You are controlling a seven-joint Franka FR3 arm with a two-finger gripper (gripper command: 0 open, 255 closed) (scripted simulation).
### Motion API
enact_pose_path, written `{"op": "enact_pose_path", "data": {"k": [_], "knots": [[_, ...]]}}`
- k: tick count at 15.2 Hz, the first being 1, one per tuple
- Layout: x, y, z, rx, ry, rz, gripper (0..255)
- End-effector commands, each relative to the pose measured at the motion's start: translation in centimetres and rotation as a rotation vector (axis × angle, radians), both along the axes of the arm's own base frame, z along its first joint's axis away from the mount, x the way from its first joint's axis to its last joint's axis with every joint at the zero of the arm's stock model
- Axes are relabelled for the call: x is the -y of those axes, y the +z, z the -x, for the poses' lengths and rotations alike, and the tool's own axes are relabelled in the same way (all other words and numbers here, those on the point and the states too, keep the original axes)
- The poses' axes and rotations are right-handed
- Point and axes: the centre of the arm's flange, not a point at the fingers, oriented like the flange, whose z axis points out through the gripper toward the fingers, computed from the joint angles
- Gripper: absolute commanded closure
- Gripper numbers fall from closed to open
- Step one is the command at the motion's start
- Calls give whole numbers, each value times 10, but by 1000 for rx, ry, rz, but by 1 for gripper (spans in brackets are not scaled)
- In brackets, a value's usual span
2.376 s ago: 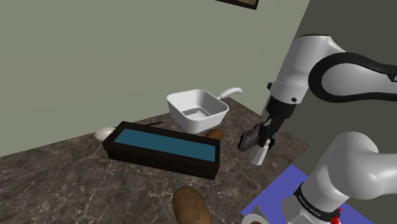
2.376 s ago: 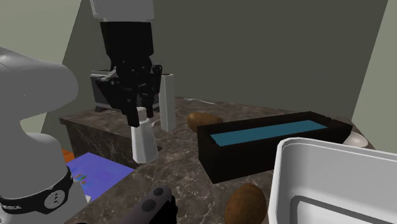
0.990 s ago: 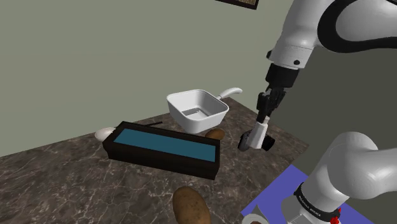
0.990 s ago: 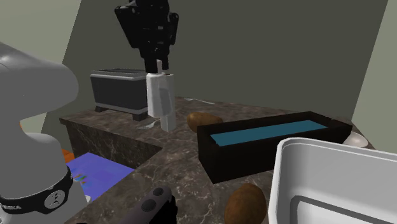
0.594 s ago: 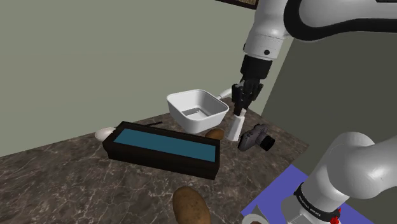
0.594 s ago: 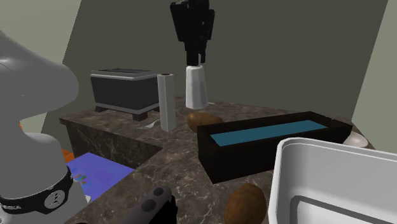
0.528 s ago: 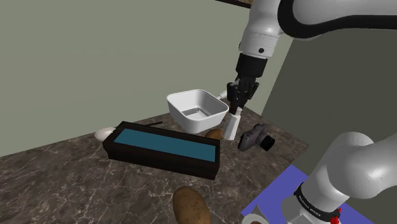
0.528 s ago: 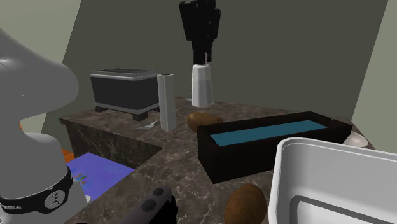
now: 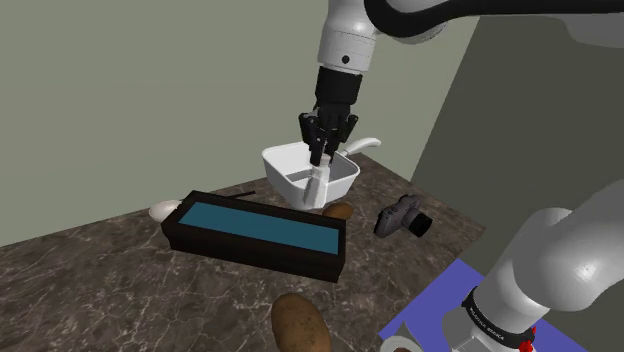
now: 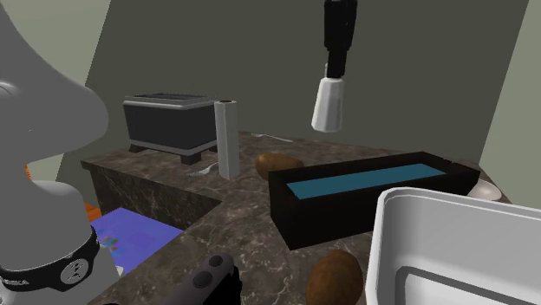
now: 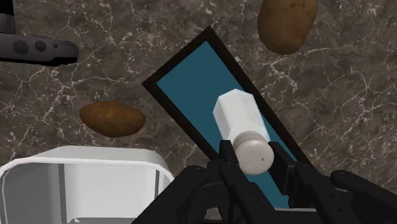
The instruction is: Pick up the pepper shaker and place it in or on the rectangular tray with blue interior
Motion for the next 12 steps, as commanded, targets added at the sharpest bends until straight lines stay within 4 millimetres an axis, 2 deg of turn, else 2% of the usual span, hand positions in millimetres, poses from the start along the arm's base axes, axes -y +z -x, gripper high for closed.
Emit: {"op": "enact_pose_path", "data": {"k": [1, 8, 12], "knots": [[-20, 3, -18, 0, -1, -1, 255], [-86, 14, -81, 0, -1, -1, 255], [-86, -7, -81, 0, -1, -1, 255]]}}
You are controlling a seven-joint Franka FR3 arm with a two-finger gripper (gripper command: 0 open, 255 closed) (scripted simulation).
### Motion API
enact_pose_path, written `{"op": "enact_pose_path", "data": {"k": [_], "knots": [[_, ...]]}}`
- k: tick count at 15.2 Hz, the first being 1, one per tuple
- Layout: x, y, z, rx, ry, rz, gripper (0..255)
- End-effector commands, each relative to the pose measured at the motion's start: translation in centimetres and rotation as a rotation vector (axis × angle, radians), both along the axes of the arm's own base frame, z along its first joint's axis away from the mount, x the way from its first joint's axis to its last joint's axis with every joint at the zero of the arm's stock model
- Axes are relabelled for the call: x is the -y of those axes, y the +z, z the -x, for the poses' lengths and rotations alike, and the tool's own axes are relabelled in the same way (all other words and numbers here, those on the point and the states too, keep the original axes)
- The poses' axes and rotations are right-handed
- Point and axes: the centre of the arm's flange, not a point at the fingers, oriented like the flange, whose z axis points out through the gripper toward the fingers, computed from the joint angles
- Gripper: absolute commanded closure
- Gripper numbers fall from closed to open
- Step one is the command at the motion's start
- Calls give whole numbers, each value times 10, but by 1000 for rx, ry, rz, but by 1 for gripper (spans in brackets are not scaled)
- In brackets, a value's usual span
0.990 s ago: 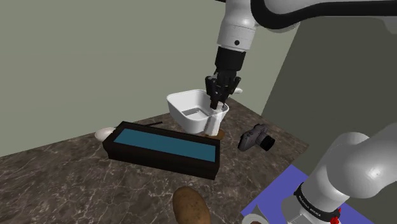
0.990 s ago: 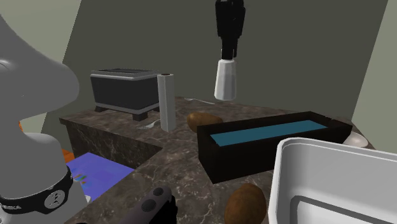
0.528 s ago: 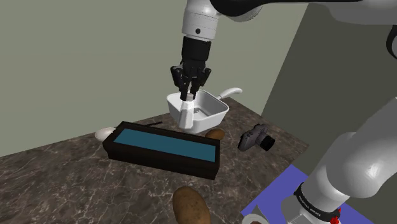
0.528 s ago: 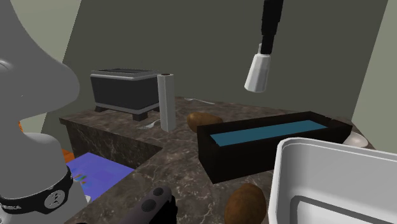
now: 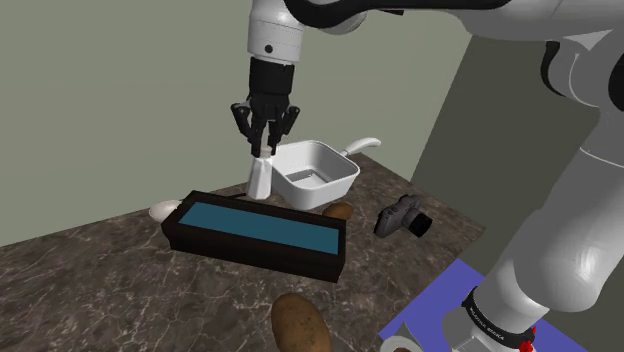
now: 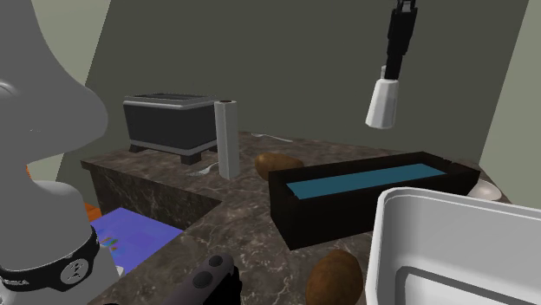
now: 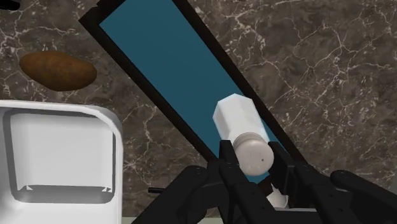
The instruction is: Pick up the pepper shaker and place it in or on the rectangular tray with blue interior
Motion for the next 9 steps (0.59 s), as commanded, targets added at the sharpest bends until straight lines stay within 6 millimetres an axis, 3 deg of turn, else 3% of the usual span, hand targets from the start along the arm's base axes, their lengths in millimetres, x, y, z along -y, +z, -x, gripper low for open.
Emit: {"op": "enact_pose_path", "data": {"k": [1, 9], "knots": [[0, -9, -1, 1, 0, 0, 255], [0, -51, -1, 1, 0, 0, 255]]}}
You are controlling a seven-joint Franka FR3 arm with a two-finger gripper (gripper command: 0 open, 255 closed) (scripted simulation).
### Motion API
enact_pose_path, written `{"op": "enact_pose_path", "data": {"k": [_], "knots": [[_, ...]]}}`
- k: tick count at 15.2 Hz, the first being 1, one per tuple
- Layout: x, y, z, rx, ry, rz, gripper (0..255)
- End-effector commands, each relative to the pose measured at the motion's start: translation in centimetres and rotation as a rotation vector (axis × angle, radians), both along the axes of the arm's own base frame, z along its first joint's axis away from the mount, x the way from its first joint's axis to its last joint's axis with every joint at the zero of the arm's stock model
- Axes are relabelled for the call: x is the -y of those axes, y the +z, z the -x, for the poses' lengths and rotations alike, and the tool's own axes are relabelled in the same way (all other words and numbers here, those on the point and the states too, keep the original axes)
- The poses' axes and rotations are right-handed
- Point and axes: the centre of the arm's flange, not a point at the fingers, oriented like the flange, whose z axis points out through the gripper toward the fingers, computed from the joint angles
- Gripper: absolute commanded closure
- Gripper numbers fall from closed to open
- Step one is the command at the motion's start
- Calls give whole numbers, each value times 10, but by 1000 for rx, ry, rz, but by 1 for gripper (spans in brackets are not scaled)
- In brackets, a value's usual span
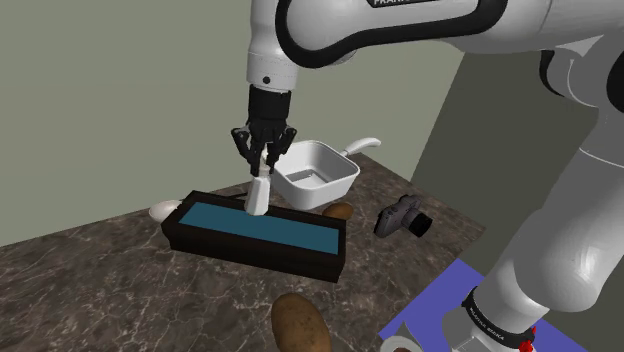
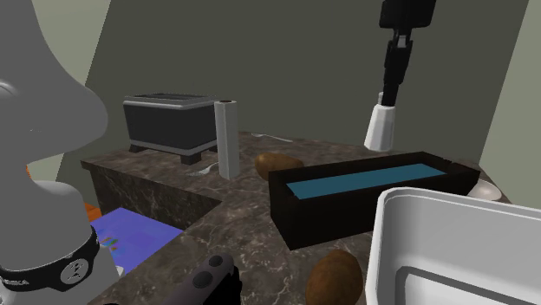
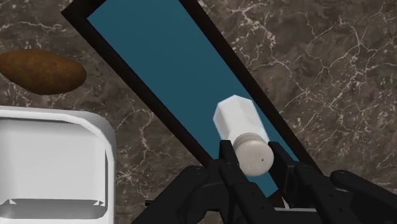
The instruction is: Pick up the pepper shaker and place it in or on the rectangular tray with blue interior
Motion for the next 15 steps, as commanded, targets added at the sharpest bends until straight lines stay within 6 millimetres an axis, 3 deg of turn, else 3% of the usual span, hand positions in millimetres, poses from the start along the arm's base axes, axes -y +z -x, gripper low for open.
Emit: {"op": "enact_pose_path", "data": {"k": [1, 8, 15], "knots": [[0, -11, 1, 0, 0, 0, 255], [0, -49, 1, 0, 0, 0, 255], [0, -49, 1, 0, 0, 0, 255]]}}
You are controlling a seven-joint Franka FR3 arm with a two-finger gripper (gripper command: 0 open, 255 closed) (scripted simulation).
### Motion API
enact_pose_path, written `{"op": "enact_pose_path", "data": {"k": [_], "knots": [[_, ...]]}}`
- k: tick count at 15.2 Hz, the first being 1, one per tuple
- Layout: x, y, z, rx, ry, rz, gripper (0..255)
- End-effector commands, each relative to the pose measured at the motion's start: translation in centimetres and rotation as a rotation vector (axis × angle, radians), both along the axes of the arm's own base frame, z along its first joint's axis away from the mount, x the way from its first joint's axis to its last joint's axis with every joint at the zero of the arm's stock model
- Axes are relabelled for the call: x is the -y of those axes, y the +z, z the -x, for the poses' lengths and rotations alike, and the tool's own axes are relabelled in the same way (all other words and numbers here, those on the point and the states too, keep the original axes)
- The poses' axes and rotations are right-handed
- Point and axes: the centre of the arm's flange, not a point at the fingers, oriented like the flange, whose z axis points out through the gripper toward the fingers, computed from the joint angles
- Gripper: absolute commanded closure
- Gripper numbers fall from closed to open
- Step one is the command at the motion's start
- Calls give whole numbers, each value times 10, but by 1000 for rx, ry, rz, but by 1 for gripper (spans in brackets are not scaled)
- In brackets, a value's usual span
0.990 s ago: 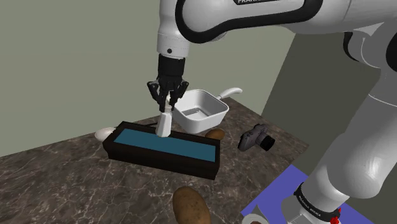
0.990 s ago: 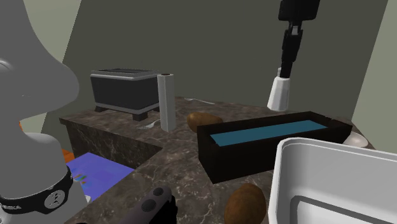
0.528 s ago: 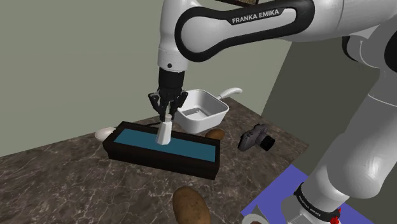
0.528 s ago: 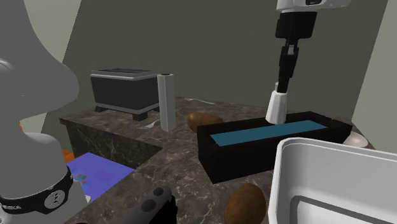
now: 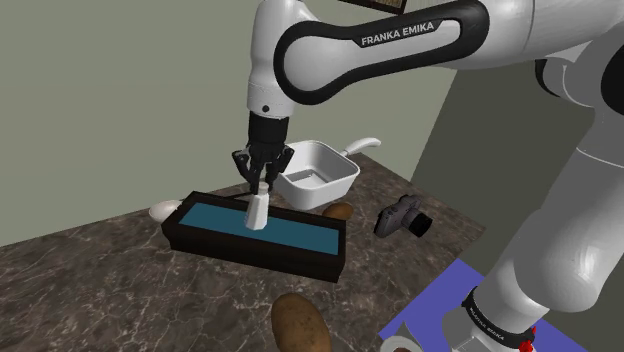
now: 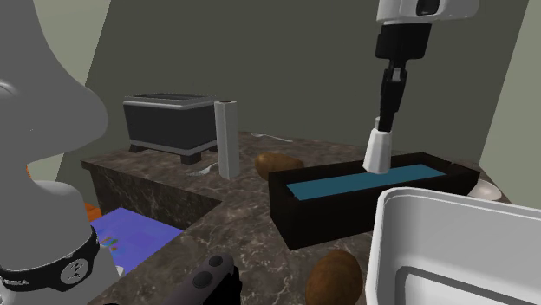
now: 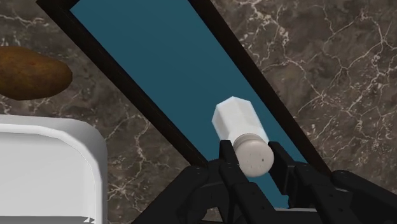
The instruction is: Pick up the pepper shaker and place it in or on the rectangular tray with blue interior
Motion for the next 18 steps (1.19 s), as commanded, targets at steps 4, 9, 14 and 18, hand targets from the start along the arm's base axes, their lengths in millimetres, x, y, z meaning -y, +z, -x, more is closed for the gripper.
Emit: {"op": "enact_pose_path", "data": {"k": [4, 9, 14, 18], "knots": [[0, -3, 0, -5, 0, 3, 0], [3, 24, -1, -5, 0, 3, 0], [5, 47, -2, -5, 0, 3, 0], [5, 47, -2, -5, 0, 3, 0]]}}
